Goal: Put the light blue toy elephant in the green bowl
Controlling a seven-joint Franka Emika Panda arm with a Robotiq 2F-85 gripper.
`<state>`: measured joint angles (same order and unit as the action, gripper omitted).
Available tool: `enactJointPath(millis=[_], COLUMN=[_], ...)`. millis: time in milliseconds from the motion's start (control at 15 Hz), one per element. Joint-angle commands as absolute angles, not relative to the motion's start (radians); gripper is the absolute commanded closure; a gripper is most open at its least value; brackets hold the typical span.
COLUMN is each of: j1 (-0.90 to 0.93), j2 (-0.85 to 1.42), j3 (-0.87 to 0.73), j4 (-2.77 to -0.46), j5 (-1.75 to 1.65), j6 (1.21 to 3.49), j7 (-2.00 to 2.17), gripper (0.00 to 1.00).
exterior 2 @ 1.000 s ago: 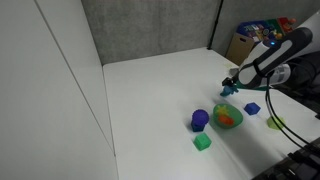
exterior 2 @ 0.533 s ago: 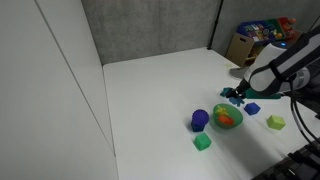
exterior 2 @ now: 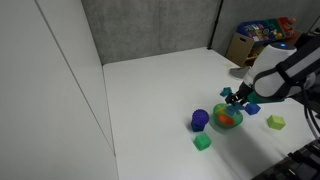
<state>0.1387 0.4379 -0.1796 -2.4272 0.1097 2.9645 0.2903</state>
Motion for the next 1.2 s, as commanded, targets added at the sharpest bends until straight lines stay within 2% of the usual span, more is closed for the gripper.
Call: enactJointPath(millis=[0, 200, 1133], j1=[0.145, 0.113, 0.003], j2=[0.409, 0.364, -0.063], j3=[-0.193, -0.170, -0.093], j4=[-2.412, -2.382, -2.326], j5=[0.082, 0.095, -0.001], j6=[2.915, 2.838, 2.205], j7=[0.299, 0.281, 0.118], gripper=[0.21, 0.00, 0.00])
